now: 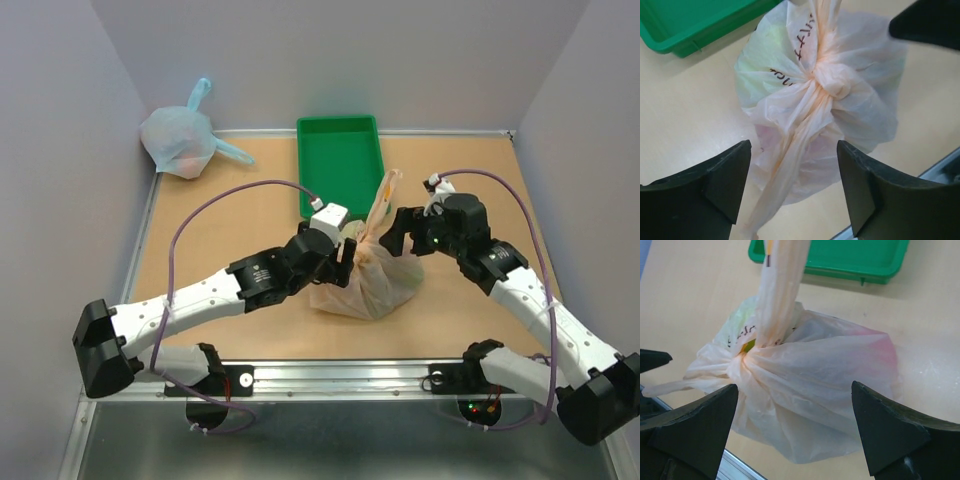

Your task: Untie the knot of the plastic bag and take out the fruit

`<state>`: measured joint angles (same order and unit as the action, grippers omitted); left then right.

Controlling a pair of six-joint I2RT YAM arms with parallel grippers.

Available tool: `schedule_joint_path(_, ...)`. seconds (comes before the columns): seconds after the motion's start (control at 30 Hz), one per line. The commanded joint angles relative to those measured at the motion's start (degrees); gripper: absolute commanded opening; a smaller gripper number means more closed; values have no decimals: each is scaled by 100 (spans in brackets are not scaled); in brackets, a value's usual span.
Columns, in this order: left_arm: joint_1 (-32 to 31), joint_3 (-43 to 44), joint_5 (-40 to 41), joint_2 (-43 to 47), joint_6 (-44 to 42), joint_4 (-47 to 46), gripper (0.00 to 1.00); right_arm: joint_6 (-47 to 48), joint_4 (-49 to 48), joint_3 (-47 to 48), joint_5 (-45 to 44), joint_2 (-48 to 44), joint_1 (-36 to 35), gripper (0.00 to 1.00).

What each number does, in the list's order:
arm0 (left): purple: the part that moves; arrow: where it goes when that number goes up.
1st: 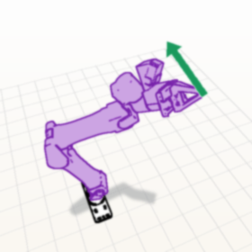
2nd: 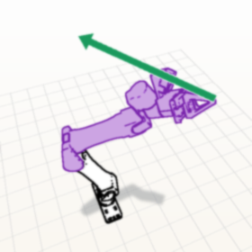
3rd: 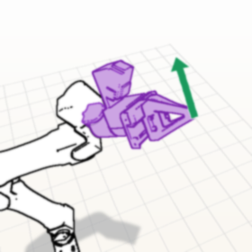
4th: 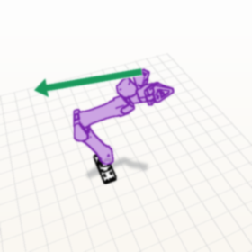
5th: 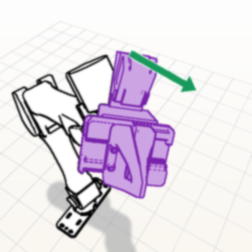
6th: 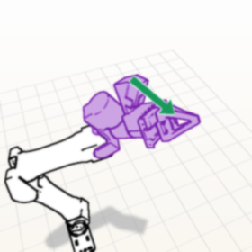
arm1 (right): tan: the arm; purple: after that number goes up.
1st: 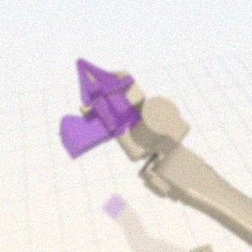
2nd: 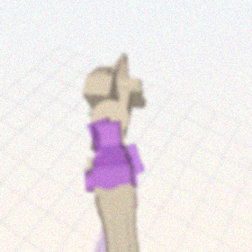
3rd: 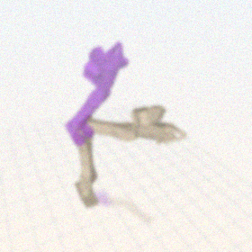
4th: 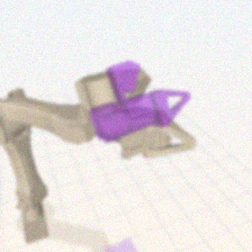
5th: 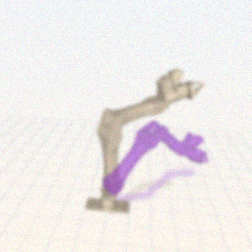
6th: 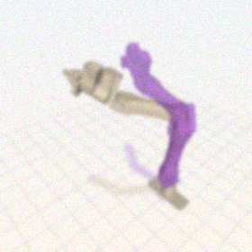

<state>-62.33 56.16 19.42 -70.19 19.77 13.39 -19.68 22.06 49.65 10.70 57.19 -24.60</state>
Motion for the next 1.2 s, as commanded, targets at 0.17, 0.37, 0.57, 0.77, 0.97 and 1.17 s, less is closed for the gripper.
schedule_joint_path(0.17, 1002, 0, -1124, 533, 1187, -362, 82, 403, -685, 37, -138, 504, -607, 91)
schedule_joint_path(0.37, 1152, -53, -1520, -37, 1213, -871, 81, 544, -1352, -675, -226, 565, -783, 79)
schedule_joint_path(0.57, 1152, -114, -1818, -407, 1415, -1233, 80, 299, -1486, -1263, -576, 461, -1029, 38)
schedule_joint_path(0.77, 1144, -141, -2249, -819, 1512, -1532, 77, 158, -1477, -1598, -789, -111, -1029, 1)
schedule_joint_path(0.97, 1135, -79, -2214, -1172, 1653, -1673, 74, 140, -1477, -1616, -710, -217, -1038, 0)
schedule_joint_path(1.17, 1082, -17, -2144, -1436, 1741, -1699, 25, 166, -1468, -1581, -727, -278, -1038, 0)
